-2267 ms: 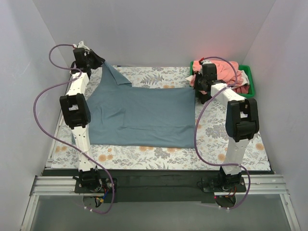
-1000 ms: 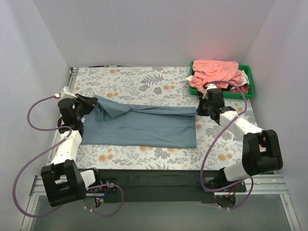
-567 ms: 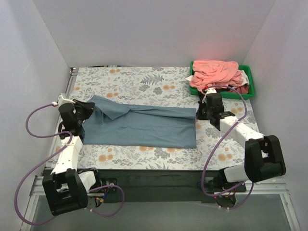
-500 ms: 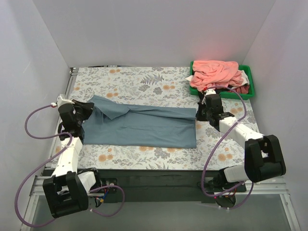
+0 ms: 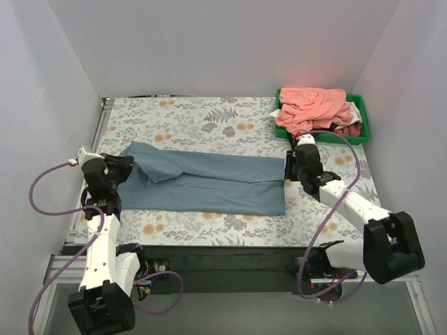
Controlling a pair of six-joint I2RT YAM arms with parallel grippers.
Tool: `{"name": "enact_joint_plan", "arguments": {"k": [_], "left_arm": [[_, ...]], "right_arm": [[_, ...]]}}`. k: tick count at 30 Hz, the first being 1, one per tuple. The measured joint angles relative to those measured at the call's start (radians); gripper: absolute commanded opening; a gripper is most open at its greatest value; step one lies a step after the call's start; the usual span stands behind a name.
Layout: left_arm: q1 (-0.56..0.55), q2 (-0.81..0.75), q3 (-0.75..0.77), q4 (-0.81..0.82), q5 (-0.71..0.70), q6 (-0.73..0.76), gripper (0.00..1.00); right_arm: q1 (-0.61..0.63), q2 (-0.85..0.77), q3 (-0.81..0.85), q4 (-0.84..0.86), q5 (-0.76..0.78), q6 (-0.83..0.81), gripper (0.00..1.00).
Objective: Fold and stack the t-shirts
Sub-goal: Fold the tshirt
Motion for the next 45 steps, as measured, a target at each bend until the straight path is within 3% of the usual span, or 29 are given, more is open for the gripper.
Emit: {"name": "enact_joint_plan", "arguments": {"k": [7,16,19,23,24,27,32,37,45], "left_arm": [[0.000,-0.053,-0.014,-0.122,-0.006,0.012,0.01],[0.000,-0.076,-0.014,-0.186,-0.029,0.033,0.01],[0.000,-0.076,-0.014,-0.197,-0.038,0.037,0.06],[0.000,-0.078,-0.014,-0.230,-0.066,0.043,0.33],[0.000,-0.081,-0.014,-0.243,-0.077,0.042,0.51],[0.000,-0.106,-0.013,-0.283,-0.114,0.039,0.76],[0.000,-0.140,0.003,-0.288,-0.138,0.033,0.80],[0.000,0.016,0.038,-0.140,-0.118,0.028,0.81],[0.000,0.534,0.123,0.195,-0.122,-0.006,0.80]], "right_arm": [[0.120,-0.076,0.040,0.061,0.074,-0.041,0.41],[0.302,0.179,0.203,0.156,-0.109,-0.088,0.41],[0.371,0.249,0.229,0.183,-0.182,-0.085,0.41],[0.430,0.321,0.270,0.199,-0.237,-0.084,0.41],[0.432,0.335,0.283,0.200,-0.241,-0.085,0.41],[0.430,0.385,0.345,0.205,-0.257,-0.086,0.41],[0.427,0.482,0.472,0.226,-0.283,-0.084,0.41],[0.416,0.521,0.510,0.232,-0.258,-0.085,0.41],[0.242,0.394,0.360,0.232,-0.237,-0.077,0.41]]}}
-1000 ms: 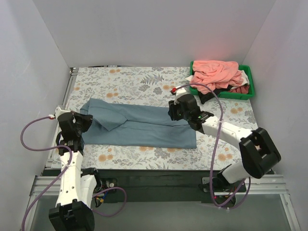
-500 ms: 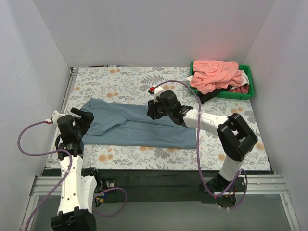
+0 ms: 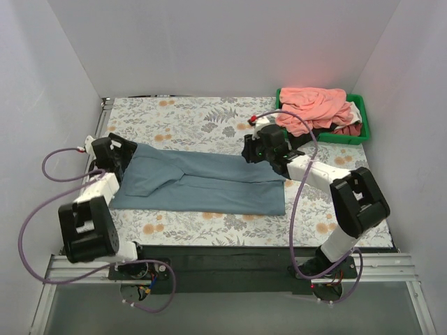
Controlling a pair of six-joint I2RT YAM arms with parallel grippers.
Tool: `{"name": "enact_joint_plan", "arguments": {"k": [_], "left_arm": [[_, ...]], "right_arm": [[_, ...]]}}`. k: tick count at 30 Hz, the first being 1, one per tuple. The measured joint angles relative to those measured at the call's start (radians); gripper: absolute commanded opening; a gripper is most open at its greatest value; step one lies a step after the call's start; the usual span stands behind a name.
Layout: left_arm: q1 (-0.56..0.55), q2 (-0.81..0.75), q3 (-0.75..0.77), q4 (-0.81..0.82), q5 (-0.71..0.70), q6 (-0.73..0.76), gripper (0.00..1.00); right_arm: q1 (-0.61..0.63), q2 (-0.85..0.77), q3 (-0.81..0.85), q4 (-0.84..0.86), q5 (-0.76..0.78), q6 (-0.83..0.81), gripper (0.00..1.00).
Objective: Fold and stack the t-shirts
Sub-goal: Fold the tshirt
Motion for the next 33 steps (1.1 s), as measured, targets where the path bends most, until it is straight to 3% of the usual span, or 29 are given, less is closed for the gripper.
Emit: {"name": "enact_joint_plan", "arguments": {"k": [6,12,20,25,33], "left_arm": [[0.003,0.309,0.187,0.120,-0.005,-0.006,0.80],[0.003,0.478,0.356,0.145,-0.006,0.012,0.79],[0.013,0.564,0.514,0.093,-0.008,0.082,0.79],[0.023,0.635,0.613,0.040,-0.003,0.130,0.74],[0.028,0.687,0.636,-0.041,0.049,0.177,0.73]], "right_arm": [[-0.151,-0.150,-0.158,-0.006,0.045,0.000,0.42],[-0.206,-0.188,-0.209,-0.013,0.062,0.000,0.42],[-0.267,-0.131,-0.220,-0.028,0.097,0.001,0.43],[-0.291,-0.125,-0.220,-0.035,0.105,0.002,0.43],[-0.321,-0.114,-0.225,-0.041,0.117,0.008,0.43]]}}
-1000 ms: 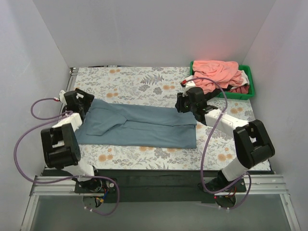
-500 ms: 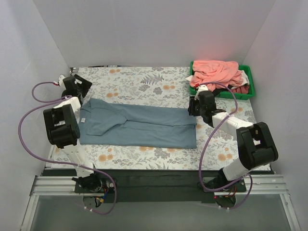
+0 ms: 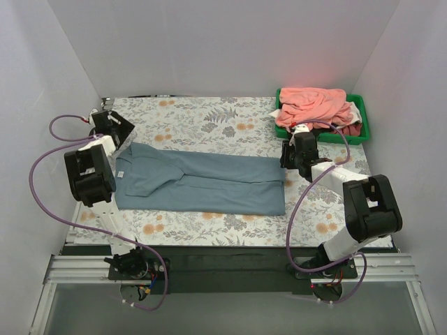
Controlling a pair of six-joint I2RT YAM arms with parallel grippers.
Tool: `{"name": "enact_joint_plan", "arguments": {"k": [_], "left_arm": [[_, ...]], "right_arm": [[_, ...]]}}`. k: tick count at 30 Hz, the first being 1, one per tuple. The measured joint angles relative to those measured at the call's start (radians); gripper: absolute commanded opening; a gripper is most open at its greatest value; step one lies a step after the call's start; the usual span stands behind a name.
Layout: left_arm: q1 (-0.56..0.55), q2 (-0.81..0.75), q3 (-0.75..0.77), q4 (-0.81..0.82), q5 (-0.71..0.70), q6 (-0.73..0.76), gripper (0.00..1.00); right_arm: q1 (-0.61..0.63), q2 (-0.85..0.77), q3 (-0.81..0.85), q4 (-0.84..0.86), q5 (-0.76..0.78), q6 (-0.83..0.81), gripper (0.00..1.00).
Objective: Fold and stack the t-shirts
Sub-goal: Fold the tshirt
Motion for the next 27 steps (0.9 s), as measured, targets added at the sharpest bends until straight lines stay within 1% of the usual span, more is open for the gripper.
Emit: {"name": "enact_joint_plan", "arguments": {"k": [4,9,15,20,23,25,27], "left_arm": [[0.000,0.000,0.000,-0.010,0.012,0.014,0.72],[0.000,0.000,0.000,-0.018,0.023,0.033,0.72],[0.000,0.000,0.000,-0.027,0.025,0.053,0.71],[0.000,0.004,0.006,-0.052,0.028,0.069,0.66],[0.000,0.023,0.021,-0.069,0.029,0.079,0.62],[0.000,0.035,0.024,-0.076,0.029,0.086,0.57],[0.000,0.048,0.026,-0.082,0.032,0.091,0.54]], "right_arm": [[-0.010,0.031,0.000,0.000,0.002,0.000,0.43],[-0.013,0.116,0.020,-0.004,-0.013,0.007,0.43],[-0.014,0.144,0.042,0.011,-0.027,0.019,0.41],[-0.016,0.161,0.053,0.024,-0.039,0.023,0.26],[-0.016,0.166,0.055,0.031,-0.050,0.030,0.21],[-0.016,0.166,0.056,0.031,-0.055,0.034,0.19],[-0.016,0.167,0.058,0.031,-0.059,0.035,0.19]]}}
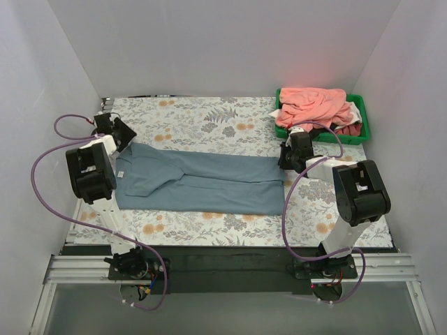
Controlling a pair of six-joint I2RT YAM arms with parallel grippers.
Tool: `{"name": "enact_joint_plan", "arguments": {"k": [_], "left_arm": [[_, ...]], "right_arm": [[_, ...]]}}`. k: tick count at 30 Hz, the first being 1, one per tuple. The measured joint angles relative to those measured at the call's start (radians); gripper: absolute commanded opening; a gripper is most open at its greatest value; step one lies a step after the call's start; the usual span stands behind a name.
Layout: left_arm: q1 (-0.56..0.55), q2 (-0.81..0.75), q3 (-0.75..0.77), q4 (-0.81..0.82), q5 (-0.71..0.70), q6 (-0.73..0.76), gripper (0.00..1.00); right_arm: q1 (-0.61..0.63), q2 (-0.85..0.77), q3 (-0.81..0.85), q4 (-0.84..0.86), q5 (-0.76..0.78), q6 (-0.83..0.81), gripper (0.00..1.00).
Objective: Fold and stack the t-shirts
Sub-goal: Fold the tshirt
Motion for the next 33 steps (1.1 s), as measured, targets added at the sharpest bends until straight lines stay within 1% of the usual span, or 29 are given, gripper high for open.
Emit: {"name": "enact_joint_plan", "arguments": {"k": [2,5,12,15,17,18,19,23,24,25,27,28,30,33], "left_arm": [[0.000,0.000,0.003,-0.007,0.010,0.003,0.53],[0.000,0.001,0.003,-0.015,0.024,0.003,0.47],[0.000,-0.004,-0.014,-0.007,0.044,0.006,0.45],[0.000,-0.013,-0.032,-0.001,0.044,0.008,0.41],[0.000,-0.018,-0.039,0.000,0.044,0.010,0.37],[0.000,-0.021,-0.045,0.000,0.045,0.010,0.30],[0.000,-0.026,-0.050,-0.003,0.045,0.010,0.26],[0.000,-0.045,-0.071,-0.011,0.048,0.018,0.16],[0.000,-0.049,-0.074,-0.013,0.051,0.018,0.13],[0.000,-0.054,-0.076,-0.014,0.053,0.018,0.08],[0.000,-0.062,-0.079,-0.015,0.058,0.020,0.02],[0.000,-0.065,-0.080,-0.015,0.061,0.021,0.00],[0.000,-0.072,-0.086,-0.013,0.064,0.025,0.00],[0.000,-0.092,-0.116,-0.006,0.047,0.025,0.00]], "right_arm": [[0.000,0.002,0.001,0.000,0.000,0.002,0.18],[-0.001,0.004,0.003,0.002,-0.004,0.006,0.18],[-0.005,0.014,0.009,0.015,-0.011,0.009,0.18],[-0.005,0.014,0.009,0.015,-0.011,0.009,0.17],[-0.005,0.015,0.010,0.016,-0.011,0.009,0.17],[-0.005,0.016,0.010,0.016,-0.011,0.009,0.17],[-0.005,0.017,0.010,0.017,-0.011,0.010,0.17],[-0.005,0.023,0.016,0.020,-0.011,0.010,0.17],[-0.005,0.024,0.016,0.022,-0.011,0.010,0.17],[-0.005,0.025,0.017,0.023,-0.011,0.010,0.17],[-0.005,0.026,0.018,0.024,-0.011,0.010,0.16],[-0.005,0.026,0.018,0.024,-0.011,0.010,0.16],[-0.005,0.026,0.018,0.024,-0.011,0.010,0.15],[-0.005,0.026,0.018,0.025,-0.007,0.012,0.04]]}}
